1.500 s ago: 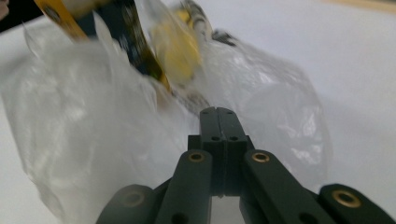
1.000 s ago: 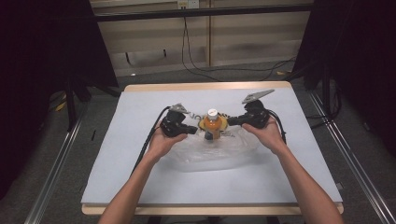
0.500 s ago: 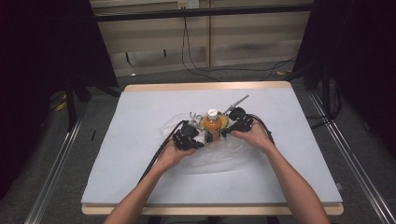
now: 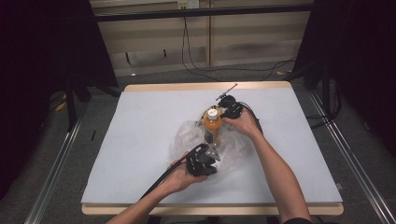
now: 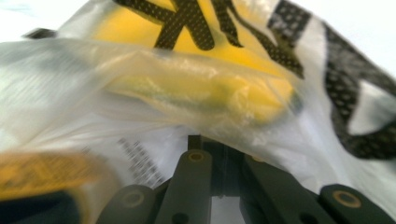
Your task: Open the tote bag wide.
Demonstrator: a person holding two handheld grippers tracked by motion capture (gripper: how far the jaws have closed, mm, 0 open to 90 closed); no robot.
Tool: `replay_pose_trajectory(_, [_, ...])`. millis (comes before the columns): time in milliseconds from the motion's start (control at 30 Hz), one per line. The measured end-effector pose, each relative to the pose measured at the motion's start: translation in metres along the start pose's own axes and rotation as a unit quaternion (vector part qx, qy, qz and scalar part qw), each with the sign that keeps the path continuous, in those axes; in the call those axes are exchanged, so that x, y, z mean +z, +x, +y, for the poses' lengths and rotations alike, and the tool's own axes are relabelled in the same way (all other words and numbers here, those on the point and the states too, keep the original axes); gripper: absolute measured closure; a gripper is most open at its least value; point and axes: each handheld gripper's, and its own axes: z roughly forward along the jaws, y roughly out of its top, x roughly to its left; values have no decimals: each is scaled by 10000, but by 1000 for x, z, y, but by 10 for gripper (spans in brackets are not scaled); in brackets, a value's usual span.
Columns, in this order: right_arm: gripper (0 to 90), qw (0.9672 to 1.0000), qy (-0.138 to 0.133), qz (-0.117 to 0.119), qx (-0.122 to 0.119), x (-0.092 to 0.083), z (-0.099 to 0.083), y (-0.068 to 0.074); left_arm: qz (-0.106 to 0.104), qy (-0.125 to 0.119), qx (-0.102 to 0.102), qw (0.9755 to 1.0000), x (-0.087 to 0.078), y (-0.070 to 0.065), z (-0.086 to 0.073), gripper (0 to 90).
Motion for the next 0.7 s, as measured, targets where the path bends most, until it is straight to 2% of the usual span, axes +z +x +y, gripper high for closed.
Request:
replay_pose_trajectory(67, [900, 10000, -8, -76, 16, 1, 4, -4, -26, -62, 72, 10000, -1, -7, -4, 900])
replay_pose_trajectory(100, [900, 9999, 10, -129, 68, 2, 6, -6, -74, -60, 35, 9999, -2, -10, -5, 900])
replay_pose_trajectory(133, [900, 9999, -17, -62, 102, 2, 6, -10, -83, -41, 64, 9999, -2, -14, -6, 900])
replay_pose_trajectory(267, [900, 9996, -105, -138, 220, 4, 9, -21, -193, 62, 249, 9995, -5, -30, -7, 900])
replay_pose_trajectory(433, [900, 9991, -53, -279, 312, 5, 16, -31, -307, 123, 481, 9983, -7, -48, -9, 900])
replay_pose_trajectory(467, [900, 9989, -65, -271, 372, 5, 17, -32, -364, 118, 536, 9978, -7, -50, -10, 900])
replay_pose_trajectory(500, [900, 9987, -54, -285, 418, 6, 19, -34, -369, 98, 505, 9980, -7, -54, -11, 900])
replay_pose_trajectory(567, [900, 9983, -8, -457, 374, 7, 24, -37, -416, 117, 595, 9973, -9, -57, -13, 900])
replay_pose_trajectory(600, [900, 9982, -5, -469, 374, 8, 25, -38, -400, 102, 558, 9976, -9, -58, -14, 900])
replay_pose_trajectory(700, [900, 9973, 22, -617, 396, 9, 29, -42, -463, 142, 684, 9965, -10, -60, -14, 900])
